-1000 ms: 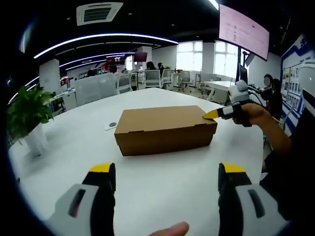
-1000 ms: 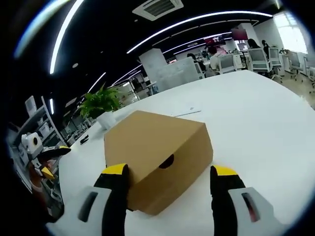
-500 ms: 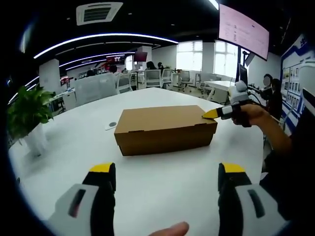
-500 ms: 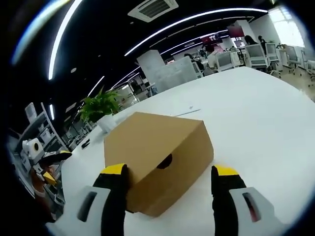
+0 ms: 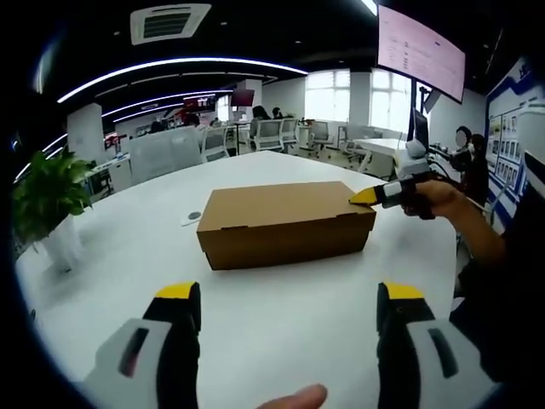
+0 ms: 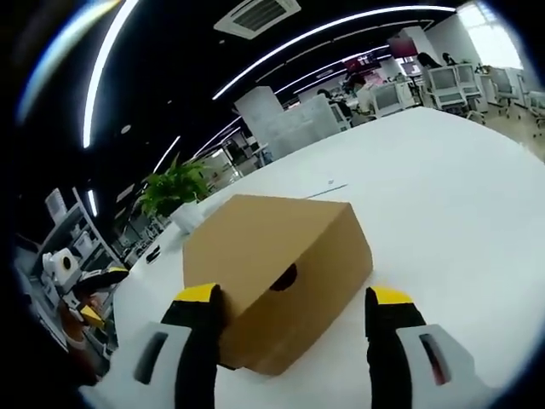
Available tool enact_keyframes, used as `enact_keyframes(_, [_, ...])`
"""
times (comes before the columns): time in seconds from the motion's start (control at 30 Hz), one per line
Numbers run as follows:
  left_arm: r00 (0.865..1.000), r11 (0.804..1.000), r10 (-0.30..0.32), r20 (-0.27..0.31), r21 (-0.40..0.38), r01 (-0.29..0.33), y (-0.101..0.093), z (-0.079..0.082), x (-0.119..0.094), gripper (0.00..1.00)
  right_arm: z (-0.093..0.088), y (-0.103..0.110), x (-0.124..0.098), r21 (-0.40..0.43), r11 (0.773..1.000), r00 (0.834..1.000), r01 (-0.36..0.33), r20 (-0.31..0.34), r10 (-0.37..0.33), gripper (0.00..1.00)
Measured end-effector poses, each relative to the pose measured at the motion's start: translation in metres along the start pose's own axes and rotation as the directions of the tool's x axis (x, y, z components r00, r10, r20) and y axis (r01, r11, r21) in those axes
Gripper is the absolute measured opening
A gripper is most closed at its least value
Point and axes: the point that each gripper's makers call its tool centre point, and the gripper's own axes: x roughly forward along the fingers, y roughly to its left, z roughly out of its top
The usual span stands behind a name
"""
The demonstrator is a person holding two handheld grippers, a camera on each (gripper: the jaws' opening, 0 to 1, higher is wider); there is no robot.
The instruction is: Operate the shoe box by opening the lid, removing the specified soft item, and placing it in the target area until the item is outside and the box remains undamaged.
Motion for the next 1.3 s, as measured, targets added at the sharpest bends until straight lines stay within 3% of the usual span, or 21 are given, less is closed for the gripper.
enact_keyframes(0.63, [1.000, 1.000, 0.000, 0.002, 0.006, 0.000, 0.0001, 0.0001, -0.0006, 0.86, -0.0021, 0.0060, 0.0008, 0.051, 0.998, 0.999, -0.041, -0.005, 0.041, 0.62])
enact_keyframes(1.3, [1.000, 1.000, -0.001, -0.006, -0.001, 0.001, 0.0007, -0.0010, 0.0004, 0.86, 0.0019, 0.0038, 0.0047, 0.168, 0.984, 0.998, -0.059, 0.027, 0.055, 0.52])
